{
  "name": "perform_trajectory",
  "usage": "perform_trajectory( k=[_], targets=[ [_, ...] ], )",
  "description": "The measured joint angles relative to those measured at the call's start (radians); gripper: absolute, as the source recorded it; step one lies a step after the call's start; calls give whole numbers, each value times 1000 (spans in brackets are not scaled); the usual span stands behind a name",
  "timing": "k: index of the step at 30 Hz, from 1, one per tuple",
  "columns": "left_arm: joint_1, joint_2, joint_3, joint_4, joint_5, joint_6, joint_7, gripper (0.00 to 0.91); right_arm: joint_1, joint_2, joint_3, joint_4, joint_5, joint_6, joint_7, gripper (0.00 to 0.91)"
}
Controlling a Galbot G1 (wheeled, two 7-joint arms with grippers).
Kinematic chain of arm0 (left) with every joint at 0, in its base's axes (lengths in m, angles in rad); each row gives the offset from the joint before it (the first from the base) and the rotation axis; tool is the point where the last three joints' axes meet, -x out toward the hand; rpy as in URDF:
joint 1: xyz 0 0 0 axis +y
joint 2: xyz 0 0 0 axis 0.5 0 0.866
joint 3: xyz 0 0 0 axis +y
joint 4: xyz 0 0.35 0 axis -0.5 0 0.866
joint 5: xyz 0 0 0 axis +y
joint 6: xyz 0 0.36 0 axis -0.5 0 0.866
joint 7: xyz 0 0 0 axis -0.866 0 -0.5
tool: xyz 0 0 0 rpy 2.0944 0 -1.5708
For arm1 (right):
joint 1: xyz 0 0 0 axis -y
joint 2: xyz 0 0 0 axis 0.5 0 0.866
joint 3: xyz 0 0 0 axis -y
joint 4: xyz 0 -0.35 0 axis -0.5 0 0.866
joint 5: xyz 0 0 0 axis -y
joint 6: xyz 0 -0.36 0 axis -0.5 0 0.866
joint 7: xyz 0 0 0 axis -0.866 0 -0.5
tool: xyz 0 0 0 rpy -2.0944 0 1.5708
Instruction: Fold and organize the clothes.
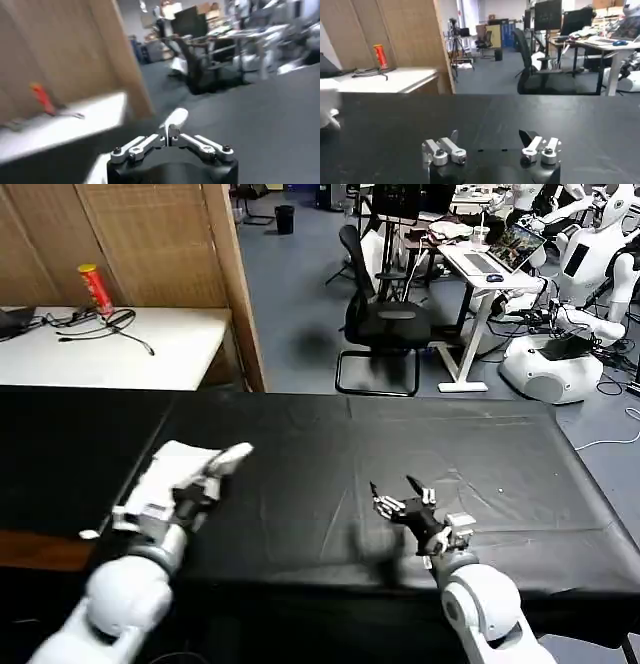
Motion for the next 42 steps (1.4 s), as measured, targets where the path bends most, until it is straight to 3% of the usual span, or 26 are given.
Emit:
perform_trajectory(
  k=[9, 18, 29, 35, 37, 38, 39, 42],
  targets=[
    [1, -73, 63, -30, 10, -100, 102, 878, 55, 4, -117, -44, 160, -72, 24, 878],
    [30, -55, 5, -35, 60, -129, 95, 878, 195, 75, -295, -189, 182, -67, 29, 878],
    [106, -67, -57, -35, 85, -162, 95, 878, 331, 202, -335, -402, 305, -55, 95, 829],
    [145, -77, -98, -48, 90, -173, 95, 878, 372, 251, -346, -462, 307, -64, 128, 566],
    [158, -79, -113, -54, 92, -174, 95, 878, 382, 263, -347, -477, 302, -66, 136, 371],
    [164, -79, -118, -56, 92, -175, 95, 878, 388, 270, -348, -485, 295, -68, 139, 371],
    [169, -81, -124, -58, 93, -177, 95, 878, 391, 276, -348, -493, 287, -69, 141, 107],
    [183, -85, -137, -59, 98, -187, 95, 878, 399, 285, -348, -513, 266, -70, 143, 68]
  ],
)
